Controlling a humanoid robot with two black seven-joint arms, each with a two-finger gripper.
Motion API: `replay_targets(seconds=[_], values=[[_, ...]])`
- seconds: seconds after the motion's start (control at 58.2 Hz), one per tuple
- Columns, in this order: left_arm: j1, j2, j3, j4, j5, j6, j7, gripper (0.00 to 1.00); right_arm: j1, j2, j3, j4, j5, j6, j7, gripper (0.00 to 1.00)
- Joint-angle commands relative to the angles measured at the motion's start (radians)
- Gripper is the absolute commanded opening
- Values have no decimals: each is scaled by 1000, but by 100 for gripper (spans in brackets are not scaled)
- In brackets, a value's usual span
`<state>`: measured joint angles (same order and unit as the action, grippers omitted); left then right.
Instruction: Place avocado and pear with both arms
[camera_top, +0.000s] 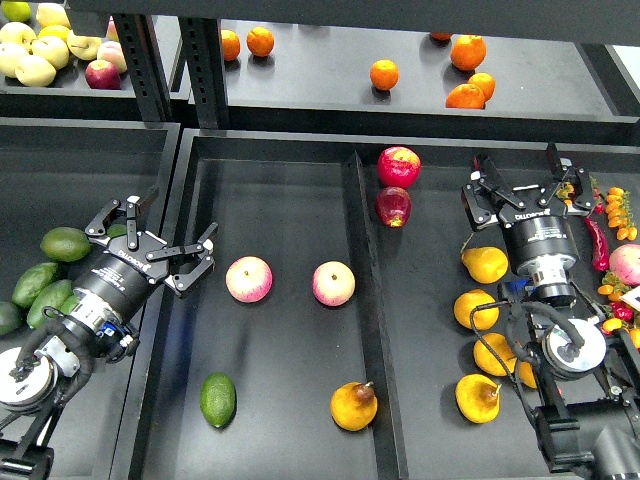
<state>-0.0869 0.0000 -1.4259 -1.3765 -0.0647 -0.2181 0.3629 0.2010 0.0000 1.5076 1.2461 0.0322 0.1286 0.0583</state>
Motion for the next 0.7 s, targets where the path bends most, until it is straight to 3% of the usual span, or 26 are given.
replay_targets(seconds=[0.0, 0.412, 0.687], values=[[-1, 0, -2, -1, 0, 0, 10, 100, 1, 0, -1, -4, 0, 2, 1, 99], [1, 0, -10, 4, 3, -89, 8, 100, 1, 0, 0, -2, 2, 11, 3, 99], [3, 0, -19, 5, 3, -90, 13, 100, 1, 0, 0, -2, 2, 11, 3, 99]])
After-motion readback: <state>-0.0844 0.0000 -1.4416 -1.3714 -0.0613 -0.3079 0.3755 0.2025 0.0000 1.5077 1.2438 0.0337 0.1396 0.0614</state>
